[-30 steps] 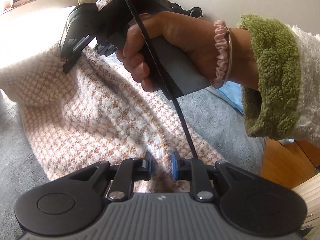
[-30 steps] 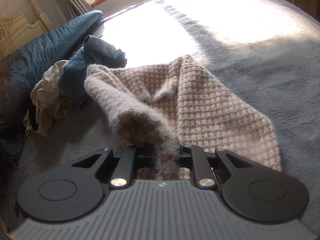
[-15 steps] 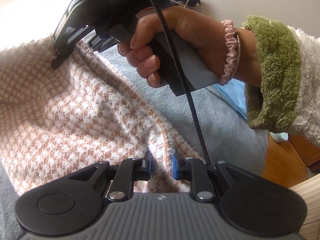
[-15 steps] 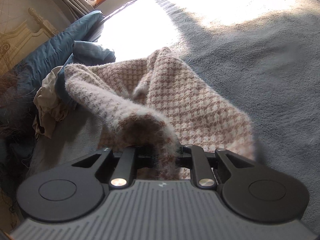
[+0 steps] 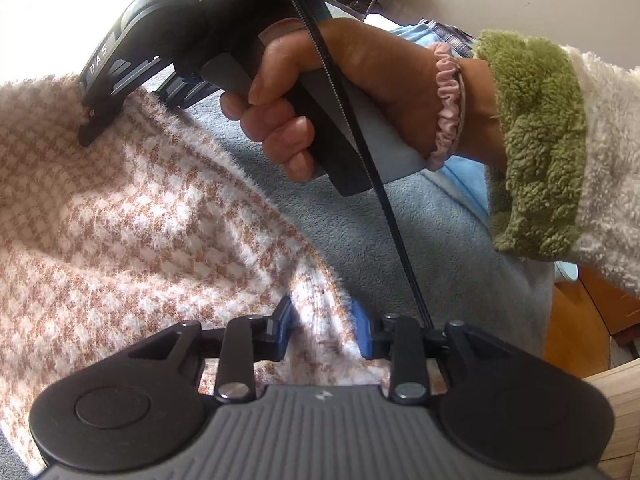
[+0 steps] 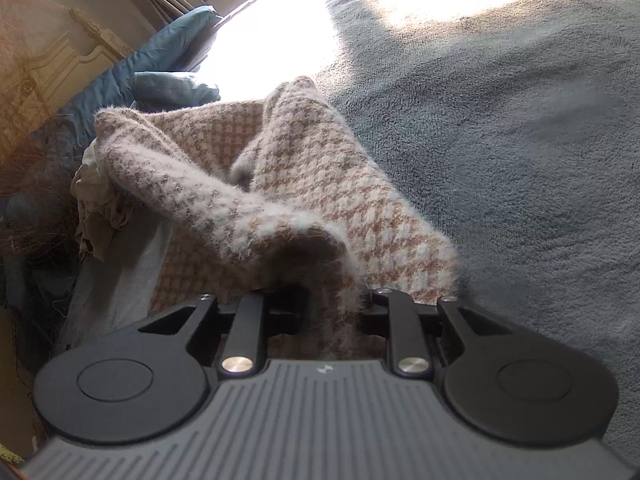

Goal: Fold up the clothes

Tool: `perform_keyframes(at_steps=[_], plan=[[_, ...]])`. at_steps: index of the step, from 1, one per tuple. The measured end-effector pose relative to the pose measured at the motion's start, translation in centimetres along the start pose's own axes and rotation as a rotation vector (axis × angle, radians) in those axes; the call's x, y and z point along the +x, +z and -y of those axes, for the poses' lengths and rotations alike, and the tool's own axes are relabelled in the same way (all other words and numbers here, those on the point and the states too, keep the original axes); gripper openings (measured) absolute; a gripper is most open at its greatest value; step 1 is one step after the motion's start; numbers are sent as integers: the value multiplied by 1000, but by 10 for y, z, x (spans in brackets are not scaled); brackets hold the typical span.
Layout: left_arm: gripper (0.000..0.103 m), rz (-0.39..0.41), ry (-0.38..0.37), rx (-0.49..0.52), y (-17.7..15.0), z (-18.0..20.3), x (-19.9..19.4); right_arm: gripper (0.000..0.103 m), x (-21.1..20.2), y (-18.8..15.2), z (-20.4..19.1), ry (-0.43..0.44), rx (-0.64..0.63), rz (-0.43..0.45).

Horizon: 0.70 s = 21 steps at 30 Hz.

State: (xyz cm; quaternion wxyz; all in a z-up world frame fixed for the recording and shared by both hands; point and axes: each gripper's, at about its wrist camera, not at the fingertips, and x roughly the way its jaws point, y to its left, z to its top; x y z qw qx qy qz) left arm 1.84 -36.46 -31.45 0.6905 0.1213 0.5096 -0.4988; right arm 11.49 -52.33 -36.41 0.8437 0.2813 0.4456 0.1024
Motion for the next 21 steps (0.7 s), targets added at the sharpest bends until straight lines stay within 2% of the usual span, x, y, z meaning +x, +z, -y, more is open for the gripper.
perform_keyframes(at_steps=[2,4,5,10,12,17,21], plan=[[51,-5,-11,-7,-1,-3,-5,29,-5,-2,7,36,44,2],[56,-9,-17,-19,-2,-6,-9,36,-13,-7,8,44,66,8],[58,-8,-16,-26,-2,-7,-12,43,-19,-11,9,43,73,13],[62,22,-34,-71,-5,-20,-36,54,-61,-41,13,43,138,73],[62,36,-42,-79,-6,-24,-46,60,-82,-56,14,4,172,106],[62,75,-104,-104,-9,-35,-95,60,-146,-103,9,-105,264,182],[62,20,-137,-75,-26,-30,-128,60,-193,-152,-14,-156,308,218]])
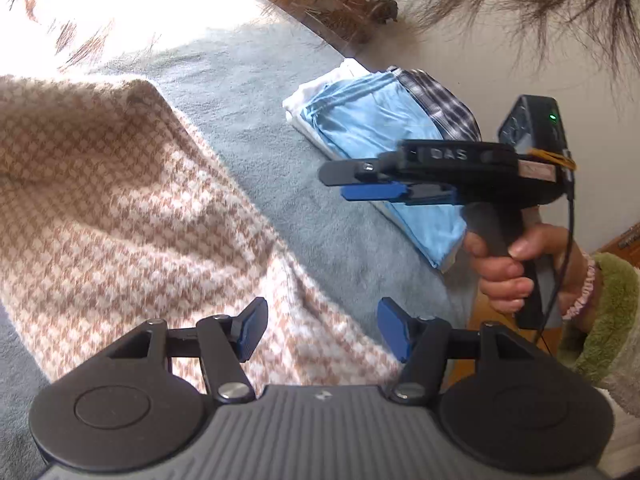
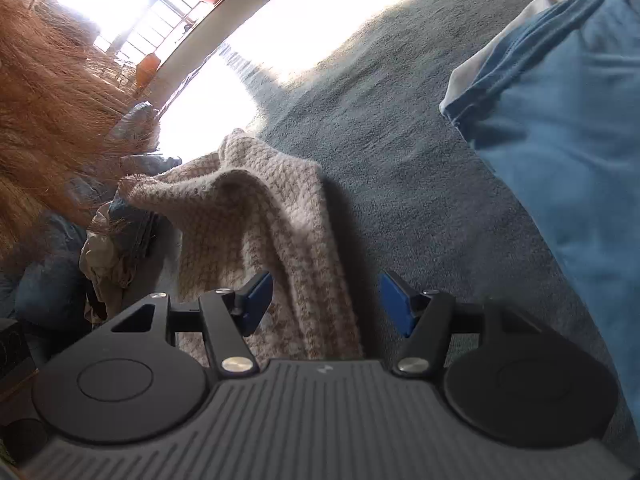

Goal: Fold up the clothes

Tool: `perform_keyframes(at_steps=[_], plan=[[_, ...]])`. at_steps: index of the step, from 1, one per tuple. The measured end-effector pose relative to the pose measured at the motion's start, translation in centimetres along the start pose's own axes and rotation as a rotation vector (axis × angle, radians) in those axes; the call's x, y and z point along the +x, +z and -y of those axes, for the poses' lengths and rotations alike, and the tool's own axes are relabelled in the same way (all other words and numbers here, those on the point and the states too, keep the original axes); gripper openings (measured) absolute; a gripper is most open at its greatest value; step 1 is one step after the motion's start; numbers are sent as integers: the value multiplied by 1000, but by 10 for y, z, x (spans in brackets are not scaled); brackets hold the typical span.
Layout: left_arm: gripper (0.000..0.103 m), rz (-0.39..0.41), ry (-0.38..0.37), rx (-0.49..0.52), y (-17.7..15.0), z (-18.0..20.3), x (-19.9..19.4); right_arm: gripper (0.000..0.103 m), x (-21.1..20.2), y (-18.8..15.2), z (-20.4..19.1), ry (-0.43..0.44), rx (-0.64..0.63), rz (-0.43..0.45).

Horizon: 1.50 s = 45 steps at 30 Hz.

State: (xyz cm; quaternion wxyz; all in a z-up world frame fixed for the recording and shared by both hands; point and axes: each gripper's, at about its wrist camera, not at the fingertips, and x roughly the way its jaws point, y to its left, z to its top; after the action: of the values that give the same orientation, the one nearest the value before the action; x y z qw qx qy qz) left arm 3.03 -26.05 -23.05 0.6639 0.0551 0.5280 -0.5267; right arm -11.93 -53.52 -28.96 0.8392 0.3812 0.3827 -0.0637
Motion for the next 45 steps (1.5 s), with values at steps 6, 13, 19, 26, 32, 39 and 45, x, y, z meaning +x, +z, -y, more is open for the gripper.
perform_keyframes(at_steps=[6,13,19,26,32,39,45], plan=[[61,-104,27,86,-52,36,5,59,-45,-78,-18,-86,20,-20],[55,-118,48,175,-54,65,58,46,-24,-121,-11,-148,125,-59],[14,-84,35,151,-55,76,65,10,-28,-136,-15,-145,175,-37],[13,-79,11,216,-60,91,76,9,-34,-154,5,-72,355,-12],[15,-102,28,296,-72,93,115,10,-38,-164,40,-10,519,33],[48,-87,-19,284,-76,98,115,13,-88,-151,32,-108,451,117],[63,-76,22,289,-85,103,93,13,-54,-104,-46,-45,-36,53]])
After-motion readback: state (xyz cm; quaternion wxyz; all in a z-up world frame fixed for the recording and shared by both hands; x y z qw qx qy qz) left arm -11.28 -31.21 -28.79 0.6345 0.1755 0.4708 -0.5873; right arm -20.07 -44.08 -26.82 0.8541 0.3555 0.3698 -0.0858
